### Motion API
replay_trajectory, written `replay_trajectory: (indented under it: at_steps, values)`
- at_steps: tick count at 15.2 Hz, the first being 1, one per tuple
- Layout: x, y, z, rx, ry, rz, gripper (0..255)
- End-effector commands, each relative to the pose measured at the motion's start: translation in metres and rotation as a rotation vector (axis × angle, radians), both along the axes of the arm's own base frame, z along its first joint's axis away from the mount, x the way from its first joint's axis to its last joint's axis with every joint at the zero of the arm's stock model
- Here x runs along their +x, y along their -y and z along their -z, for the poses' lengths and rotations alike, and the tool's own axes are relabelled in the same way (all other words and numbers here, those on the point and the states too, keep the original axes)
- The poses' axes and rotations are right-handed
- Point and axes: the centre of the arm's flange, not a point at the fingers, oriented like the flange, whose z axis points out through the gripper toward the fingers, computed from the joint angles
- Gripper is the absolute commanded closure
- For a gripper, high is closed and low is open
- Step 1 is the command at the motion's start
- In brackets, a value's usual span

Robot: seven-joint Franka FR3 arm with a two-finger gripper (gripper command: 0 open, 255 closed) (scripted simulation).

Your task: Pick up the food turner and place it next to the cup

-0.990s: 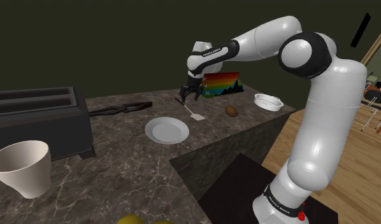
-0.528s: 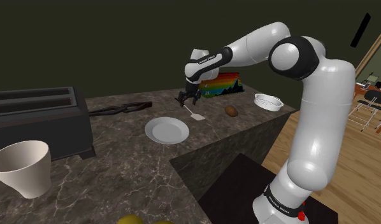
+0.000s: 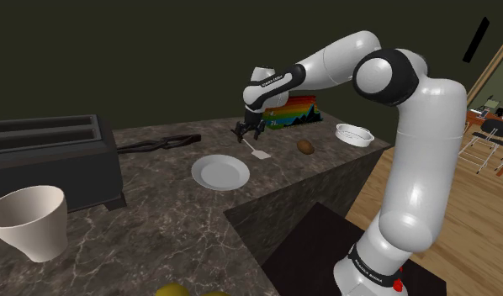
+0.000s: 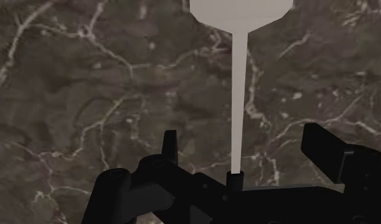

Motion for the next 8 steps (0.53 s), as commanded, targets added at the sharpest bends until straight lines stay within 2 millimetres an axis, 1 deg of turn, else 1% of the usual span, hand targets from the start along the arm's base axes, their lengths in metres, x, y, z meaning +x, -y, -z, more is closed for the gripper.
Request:
replay_trajectory:
  at_steps: [1, 2, 8]
  values:
    - [0.0, 0.0, 0.0, 0.0, 0.0, 0.0, 0]
    - [0.0, 0.0, 0.0, 0.0, 0.0, 0.0, 255]
    - [0.0, 0.0, 0.0, 0.0, 0.0, 0.0, 255]
